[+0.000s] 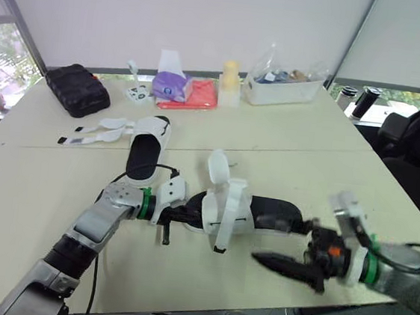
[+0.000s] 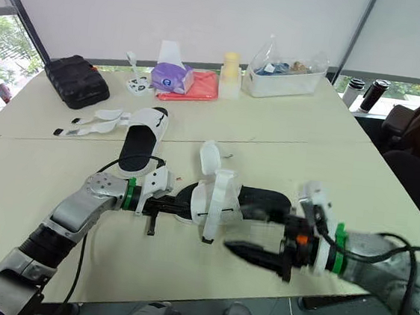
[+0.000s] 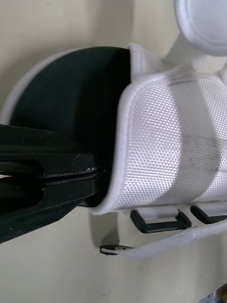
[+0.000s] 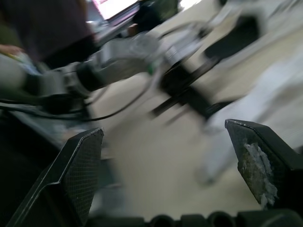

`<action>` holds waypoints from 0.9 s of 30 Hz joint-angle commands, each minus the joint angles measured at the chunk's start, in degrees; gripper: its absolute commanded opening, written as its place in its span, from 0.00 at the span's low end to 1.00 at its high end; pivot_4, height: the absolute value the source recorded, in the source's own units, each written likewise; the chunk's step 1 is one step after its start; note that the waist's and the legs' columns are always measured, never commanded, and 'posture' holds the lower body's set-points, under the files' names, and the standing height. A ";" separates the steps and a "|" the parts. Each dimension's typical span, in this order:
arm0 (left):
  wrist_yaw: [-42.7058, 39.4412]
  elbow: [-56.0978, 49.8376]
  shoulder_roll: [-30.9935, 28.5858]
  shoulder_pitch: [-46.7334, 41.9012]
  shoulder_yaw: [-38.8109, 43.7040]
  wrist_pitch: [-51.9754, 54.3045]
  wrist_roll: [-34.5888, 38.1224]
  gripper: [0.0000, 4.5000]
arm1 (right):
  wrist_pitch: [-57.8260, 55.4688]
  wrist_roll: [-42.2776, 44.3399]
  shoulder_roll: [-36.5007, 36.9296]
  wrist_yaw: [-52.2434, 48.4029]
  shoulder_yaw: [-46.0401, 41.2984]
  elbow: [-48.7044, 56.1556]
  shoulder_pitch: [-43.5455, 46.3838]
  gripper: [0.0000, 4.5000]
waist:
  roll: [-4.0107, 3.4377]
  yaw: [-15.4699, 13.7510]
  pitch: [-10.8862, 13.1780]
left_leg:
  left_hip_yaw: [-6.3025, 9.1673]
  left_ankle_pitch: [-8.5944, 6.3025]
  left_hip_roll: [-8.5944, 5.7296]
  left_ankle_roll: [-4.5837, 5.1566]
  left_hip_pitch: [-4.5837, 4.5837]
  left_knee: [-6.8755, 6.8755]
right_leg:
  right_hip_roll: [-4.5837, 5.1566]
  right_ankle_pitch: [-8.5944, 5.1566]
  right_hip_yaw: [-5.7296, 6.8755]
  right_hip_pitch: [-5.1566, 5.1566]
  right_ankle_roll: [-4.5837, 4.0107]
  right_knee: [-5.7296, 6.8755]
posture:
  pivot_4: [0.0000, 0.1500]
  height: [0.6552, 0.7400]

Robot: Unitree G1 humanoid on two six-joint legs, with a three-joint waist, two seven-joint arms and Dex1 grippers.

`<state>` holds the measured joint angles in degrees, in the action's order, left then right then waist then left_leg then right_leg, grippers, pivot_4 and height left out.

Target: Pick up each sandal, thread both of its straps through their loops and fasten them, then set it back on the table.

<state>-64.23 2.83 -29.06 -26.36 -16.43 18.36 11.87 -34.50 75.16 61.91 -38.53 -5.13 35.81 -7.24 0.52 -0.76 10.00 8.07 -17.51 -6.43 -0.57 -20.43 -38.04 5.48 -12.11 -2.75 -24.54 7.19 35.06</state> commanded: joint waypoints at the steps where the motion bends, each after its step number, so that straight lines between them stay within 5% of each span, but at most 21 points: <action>1: -0.18 -0.59 0.17 -0.96 0.40 -0.37 0.18 0.00 | -1.93 -4.69 -5.80 3.47 4.42 -1.10 -0.48 0.99 | 0.04 -0.12 -0.01 | -0.01 0.00 -0.02 0.00 -0.01 -0.02 | 0.00 0.01 -0.01 0.00 0.02 -0.01 | 1.00 1.00; 12: 0.15 -0.72 0.56 -0.95 0.39 0.01 0.18 0.00 | -4.09 -21.05 -17.89 1.04 12.32 -10.32 6.02 0.99 | 0.05 0.02 -0.02 | 0.00 0.00 -0.04 -0.01 0.00 -0.01 | -0.04 0.04 -0.01 -0.04 0.09 0.02 | 1.00 1.00; 20: 1.04 -1.55 1.23 -0.51 0.10 0.45 0.16 0.00 | -9.12 -19.99 -26.42 -0.81 13.16 -14.54 11.79 0.99 | 0.05 0.01 -0.02 | 0.02 0.00 -0.05 -0.01 -0.01 -0.01 | -0.04 0.05 -0.01 -0.06 0.09 0.03 | 1.00 1.00; 23: 1.32 -1.75 1.30 -0.25 0.15 0.44 0.20 0.00 | -9.86 -21.32 -29.18 -0.66 13.08 -17.18 13.88 0.80 | 0.04 0.05 -0.02 | 0.02 0.00 -0.05 -0.01 -0.01 -0.01 | -0.04 0.05 -0.01 -0.06 0.09 0.03 | 1.00 1.00; 27: 1.67 -2.07 1.41 0.01 0.11 0.61 0.26 0.00 | -13.11 -18.32 -31.15 0.33 9.78 -18.82 14.64 0.36 | 0.04 0.02 -0.02 | 0.03 0.00 -0.06 -0.01 -0.02 0.01 | -0.04 0.05 -0.01 -0.09 0.08 0.04 | 1.00 1.00</action>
<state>-62.83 2.76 -27.72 -26.54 -16.68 18.89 11.86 -46.53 54.92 31.28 -38.41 6.85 16.28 6.97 0.56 -0.75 9.98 8.10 -17.51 -6.49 -0.58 -20.46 -38.03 5.45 -12.06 -2.75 -24.63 7.28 35.09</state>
